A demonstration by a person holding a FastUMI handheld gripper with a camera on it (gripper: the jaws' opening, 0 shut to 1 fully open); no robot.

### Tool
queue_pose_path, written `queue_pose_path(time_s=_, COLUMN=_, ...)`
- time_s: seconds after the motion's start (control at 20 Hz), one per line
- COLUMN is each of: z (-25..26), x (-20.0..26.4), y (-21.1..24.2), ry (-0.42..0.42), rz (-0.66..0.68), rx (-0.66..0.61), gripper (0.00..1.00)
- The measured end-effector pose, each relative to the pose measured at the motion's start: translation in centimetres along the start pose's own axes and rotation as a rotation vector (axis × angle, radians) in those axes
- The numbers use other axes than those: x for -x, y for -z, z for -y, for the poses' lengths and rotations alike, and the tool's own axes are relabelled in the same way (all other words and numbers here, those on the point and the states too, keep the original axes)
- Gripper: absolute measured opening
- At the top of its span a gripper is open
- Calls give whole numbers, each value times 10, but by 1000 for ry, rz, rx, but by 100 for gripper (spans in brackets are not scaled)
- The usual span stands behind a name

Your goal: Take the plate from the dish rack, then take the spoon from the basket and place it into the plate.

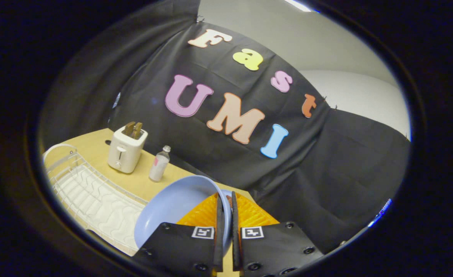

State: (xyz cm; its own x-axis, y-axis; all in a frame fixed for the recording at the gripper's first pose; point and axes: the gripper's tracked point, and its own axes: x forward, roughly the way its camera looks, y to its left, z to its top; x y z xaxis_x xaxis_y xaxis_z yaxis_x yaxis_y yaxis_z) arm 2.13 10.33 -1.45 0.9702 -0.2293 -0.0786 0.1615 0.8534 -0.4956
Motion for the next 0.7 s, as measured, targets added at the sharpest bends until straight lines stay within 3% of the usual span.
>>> queue_pose_path(time_s=0.5, z=88, x=-2, y=50, ry=112, rz=-115, rx=-116, gripper=12)
queue_pose_path(time_s=0.7, z=98, x=-1, y=89, ry=83, rz=-190, rx=-206, gripper=12)
